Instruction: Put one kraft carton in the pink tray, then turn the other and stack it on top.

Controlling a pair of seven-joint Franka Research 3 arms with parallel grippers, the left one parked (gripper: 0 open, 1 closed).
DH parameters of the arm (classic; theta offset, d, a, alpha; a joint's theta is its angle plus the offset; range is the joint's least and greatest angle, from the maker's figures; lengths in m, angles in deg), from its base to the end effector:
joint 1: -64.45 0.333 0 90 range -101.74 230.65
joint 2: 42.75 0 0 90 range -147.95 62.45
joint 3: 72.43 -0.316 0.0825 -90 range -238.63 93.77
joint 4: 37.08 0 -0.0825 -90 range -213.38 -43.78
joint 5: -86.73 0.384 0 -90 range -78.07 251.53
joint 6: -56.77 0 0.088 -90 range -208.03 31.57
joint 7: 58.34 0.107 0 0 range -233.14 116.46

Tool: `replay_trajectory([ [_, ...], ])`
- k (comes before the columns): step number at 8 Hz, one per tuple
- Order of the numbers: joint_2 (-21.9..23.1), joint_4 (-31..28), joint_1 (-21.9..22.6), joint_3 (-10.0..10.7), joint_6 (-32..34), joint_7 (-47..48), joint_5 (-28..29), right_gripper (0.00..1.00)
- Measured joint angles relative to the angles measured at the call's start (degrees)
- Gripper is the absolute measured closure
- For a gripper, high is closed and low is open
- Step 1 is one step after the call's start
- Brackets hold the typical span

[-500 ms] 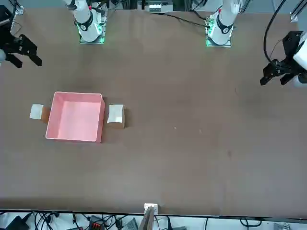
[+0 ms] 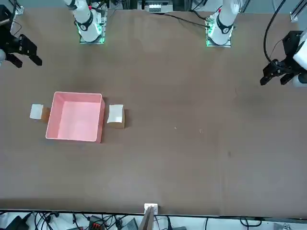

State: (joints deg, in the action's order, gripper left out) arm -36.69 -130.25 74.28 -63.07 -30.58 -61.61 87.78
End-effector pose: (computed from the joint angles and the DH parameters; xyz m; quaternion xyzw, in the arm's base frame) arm 0.5169 0.0013 0.6504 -0.9993 -0.0335 -0.0018 0.0177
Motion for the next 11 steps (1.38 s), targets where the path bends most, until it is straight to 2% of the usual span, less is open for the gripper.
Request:
replay_trajectory([
  [3,-0.05,0.03,0.36,-0.28,0.02,0.11,0.04,0.00],
  [5,-1.17,-0.04,2.89,-2.07,-0.23,3.59,0.11,0.00],
  [7,-4.50,-0.14,8.01,-3.13,-3.40,9.54,0.16,0.00],
  [11,-13.88,0.55,18.23,-3.46,-12.29,21.82,0.09,0.00],
])
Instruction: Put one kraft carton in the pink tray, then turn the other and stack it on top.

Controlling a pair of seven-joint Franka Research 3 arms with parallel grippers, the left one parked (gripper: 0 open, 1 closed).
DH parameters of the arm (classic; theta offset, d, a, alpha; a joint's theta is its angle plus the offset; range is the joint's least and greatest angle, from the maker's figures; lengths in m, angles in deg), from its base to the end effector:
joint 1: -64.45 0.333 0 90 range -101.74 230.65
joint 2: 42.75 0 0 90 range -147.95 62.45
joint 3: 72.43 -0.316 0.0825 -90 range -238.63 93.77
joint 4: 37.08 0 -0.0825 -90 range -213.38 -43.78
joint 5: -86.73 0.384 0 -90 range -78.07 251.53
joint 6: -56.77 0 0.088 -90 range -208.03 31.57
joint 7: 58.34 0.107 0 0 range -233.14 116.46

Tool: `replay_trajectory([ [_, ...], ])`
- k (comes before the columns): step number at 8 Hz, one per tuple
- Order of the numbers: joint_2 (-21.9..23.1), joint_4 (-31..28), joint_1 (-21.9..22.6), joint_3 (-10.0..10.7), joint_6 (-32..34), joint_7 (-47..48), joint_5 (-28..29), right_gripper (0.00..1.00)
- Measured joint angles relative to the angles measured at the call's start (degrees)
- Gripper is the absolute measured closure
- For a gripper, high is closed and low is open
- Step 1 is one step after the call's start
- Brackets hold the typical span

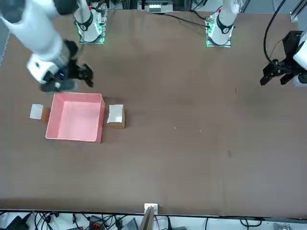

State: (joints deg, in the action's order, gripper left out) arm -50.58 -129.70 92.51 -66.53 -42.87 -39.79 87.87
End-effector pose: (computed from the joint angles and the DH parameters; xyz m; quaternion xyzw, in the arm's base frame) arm 0.5571 0.2326 0.5385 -0.9995 -0.0302 0.0073 0.0003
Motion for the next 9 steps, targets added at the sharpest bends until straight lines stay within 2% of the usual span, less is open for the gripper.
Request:
replay_trajectory([
  [3,-7.41,0.34,6.17,-0.07,-7.45,6.87,-1.27,0.04],
  [9,-18.52,0.54,8.78,0.00,-14.74,9.66,-1.44,0.20],
])
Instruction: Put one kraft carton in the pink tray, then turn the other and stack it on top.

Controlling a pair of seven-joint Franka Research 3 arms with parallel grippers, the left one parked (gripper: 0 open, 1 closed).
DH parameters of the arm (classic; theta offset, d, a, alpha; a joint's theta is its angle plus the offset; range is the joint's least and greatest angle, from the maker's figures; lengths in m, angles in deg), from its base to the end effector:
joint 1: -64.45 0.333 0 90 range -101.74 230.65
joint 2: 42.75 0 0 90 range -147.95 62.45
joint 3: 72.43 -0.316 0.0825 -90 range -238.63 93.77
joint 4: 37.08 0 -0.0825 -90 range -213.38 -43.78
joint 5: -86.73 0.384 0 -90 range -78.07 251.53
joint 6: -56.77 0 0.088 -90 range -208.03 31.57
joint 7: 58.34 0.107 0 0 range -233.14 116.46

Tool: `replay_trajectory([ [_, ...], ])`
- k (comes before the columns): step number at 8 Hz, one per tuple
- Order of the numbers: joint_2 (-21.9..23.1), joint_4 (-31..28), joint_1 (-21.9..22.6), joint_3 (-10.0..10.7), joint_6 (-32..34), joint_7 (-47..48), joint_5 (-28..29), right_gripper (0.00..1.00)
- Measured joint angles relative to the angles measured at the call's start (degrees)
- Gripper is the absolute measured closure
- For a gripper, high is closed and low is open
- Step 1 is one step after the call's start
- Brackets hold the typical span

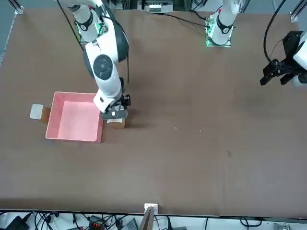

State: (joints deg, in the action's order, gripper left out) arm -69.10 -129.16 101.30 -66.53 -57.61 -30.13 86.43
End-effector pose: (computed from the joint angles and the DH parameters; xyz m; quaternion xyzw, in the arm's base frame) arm 0.5716 0.3520 0.3577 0.9987 0.0296 -0.0172 0.0389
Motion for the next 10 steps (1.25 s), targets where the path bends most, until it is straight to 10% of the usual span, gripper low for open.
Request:
replay_trajectory([
  [4,-5.43,0.02,0.39,0.19,-3.30,1.48,-3.36,0.30],
  [6,-6.85,0.04,0.39,0.32,-4.22,1.50,-4.01,0.46],
  [9,-6.84,1.03,0.34,0.63,-4.28,1.36,-4.05,0.98],
  [10,-6.53,2.24,0.08,0.92,-4.03,0.68,-4.04,0.98],
])
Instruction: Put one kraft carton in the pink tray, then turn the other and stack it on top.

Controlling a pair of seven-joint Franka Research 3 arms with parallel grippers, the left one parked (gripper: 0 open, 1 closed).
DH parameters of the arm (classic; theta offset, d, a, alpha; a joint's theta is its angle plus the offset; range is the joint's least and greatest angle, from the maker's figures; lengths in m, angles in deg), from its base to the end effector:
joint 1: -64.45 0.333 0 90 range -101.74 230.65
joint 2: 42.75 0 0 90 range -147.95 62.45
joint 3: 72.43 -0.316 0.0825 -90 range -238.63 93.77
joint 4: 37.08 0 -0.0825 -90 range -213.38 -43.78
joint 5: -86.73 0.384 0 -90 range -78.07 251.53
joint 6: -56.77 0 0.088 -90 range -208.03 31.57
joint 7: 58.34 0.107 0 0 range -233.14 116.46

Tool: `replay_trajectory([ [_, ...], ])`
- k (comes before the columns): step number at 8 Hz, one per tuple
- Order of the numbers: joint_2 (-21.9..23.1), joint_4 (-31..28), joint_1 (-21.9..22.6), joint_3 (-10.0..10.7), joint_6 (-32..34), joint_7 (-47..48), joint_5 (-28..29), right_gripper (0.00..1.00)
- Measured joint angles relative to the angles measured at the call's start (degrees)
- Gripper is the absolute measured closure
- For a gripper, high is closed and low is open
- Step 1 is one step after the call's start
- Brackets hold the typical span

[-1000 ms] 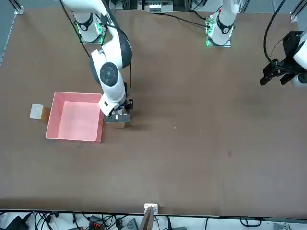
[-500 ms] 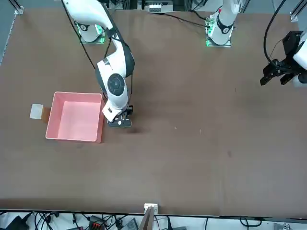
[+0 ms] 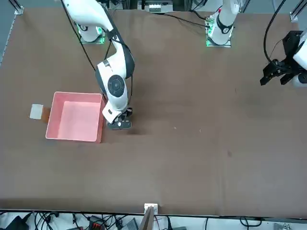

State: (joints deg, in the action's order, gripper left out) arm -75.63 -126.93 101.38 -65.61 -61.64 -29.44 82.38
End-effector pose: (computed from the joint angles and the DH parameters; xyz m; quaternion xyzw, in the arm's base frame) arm 0.5918 0.3516 0.3047 0.9965 0.0380 0.0008 0.0745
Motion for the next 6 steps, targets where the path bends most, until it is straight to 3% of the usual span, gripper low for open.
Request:
replay_trajectory([
  [3,3.98,8.62,-3.12,0.47,12.98,-9.34,2.09,0.98],
  [6,9.71,12.94,-10.98,0.78,25.24,-31.43,5.07,0.98],
])
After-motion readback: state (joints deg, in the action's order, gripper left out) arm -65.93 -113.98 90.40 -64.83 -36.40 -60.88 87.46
